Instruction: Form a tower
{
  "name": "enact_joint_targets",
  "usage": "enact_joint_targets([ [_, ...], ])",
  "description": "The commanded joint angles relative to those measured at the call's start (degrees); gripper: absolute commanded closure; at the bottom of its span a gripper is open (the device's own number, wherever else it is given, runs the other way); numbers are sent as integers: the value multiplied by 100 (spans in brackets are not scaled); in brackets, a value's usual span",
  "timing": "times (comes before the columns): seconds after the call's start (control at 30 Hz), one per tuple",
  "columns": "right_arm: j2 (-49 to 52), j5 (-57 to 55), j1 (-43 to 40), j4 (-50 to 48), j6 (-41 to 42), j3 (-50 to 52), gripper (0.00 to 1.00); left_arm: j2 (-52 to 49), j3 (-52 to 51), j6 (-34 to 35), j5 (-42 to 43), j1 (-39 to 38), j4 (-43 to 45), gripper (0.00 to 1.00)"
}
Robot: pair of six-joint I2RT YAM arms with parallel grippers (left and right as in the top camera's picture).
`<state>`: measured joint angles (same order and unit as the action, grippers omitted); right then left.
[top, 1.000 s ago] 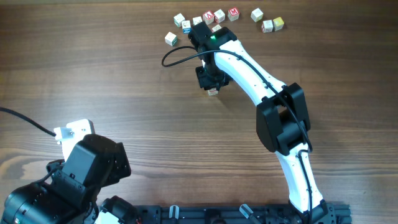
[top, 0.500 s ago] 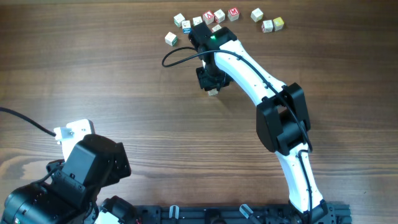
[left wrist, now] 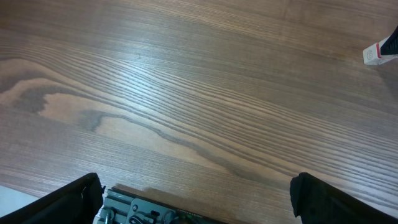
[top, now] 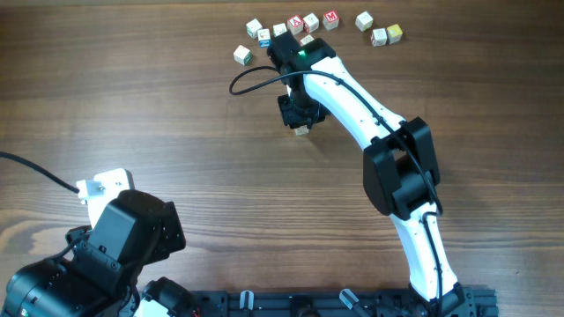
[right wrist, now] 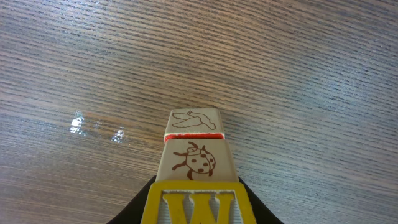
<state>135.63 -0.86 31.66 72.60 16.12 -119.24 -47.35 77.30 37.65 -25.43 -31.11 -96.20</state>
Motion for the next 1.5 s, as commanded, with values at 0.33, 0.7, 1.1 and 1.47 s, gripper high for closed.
enact_joint_targets([
  [0.33, -197, 92, -22, -13, -105, 90, 80, 4, -4, 55, -9, 26, 13, 0],
  [0.7, -197, 116, -24, -170, -96, 271, 79, 4, -4, 55, -9, 26, 13, 0],
  [1.1, -199, 133, -22, -234, -142, 269, 81, 4, -4, 55, -9, 26, 13, 0],
  [1.47, -199, 136, -24, -133, -223, 269, 81, 4, -4, 55, -9, 26, 13, 0],
])
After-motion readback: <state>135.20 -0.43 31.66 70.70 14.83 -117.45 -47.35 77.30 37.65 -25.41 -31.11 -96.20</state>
